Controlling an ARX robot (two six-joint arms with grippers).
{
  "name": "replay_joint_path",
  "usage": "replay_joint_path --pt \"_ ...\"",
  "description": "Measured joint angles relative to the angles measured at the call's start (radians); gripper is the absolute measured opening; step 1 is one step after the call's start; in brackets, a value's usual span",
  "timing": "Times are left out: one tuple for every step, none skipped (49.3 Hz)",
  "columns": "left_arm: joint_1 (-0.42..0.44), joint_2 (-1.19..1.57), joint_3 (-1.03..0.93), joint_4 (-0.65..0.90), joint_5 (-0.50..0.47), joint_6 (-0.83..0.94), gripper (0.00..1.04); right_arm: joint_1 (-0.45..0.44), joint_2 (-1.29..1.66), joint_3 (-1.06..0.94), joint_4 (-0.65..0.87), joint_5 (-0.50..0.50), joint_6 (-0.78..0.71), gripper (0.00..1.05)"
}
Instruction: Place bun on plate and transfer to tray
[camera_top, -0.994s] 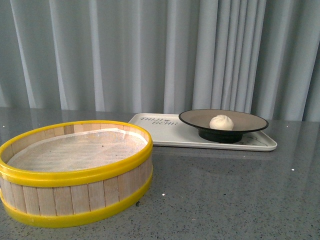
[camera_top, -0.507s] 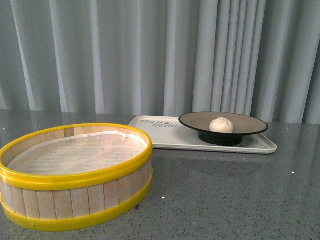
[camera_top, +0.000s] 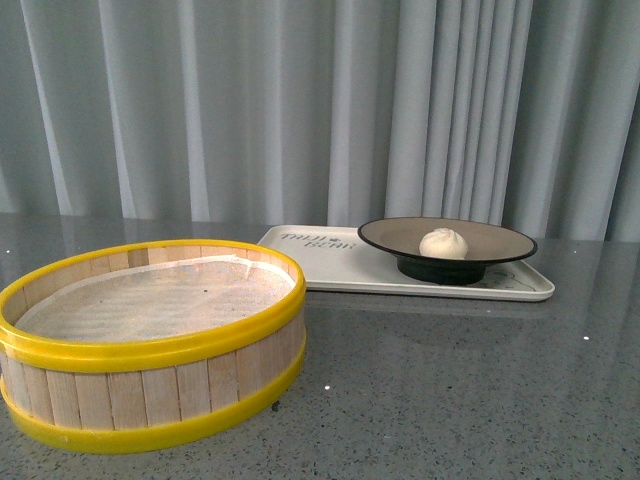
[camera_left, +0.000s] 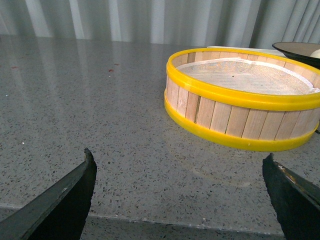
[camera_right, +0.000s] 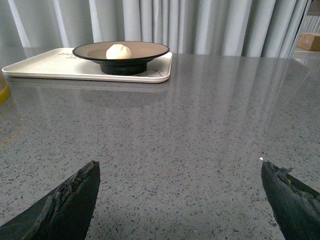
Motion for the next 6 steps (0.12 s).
replay_joint_path --pt "0.000 0.000 0.000 0.000 0.000 0.000 0.98 0.000 0.000 0.000 0.000 0.000 0.000 0.96" --pt "0.000 0.000 0.000 0.000 0.000 0.000 0.98 0.000 0.000 0.000 0.000 0.000 0.000 0.96" --pt "0.000 0.000 0.000 0.000 0.000 0.000 0.98 0.000 0.000 0.000 0.000 0.000 0.000 0.96" --pt "0.000 0.000 0.000 0.000 0.000 0.000 0.98 0.000 0.000 0.000 0.000 0.000 0.000 0.96" --pt "0.000 0.000 0.000 0.000 0.000 0.000 0.98 0.000 0.000 0.000 0.000 0.000 0.000 0.96" --pt "0.000 0.000 0.000 0.000 0.000 0.000 0.98 0.000 0.000 0.000 0.000 0.000 0.000 0.96"
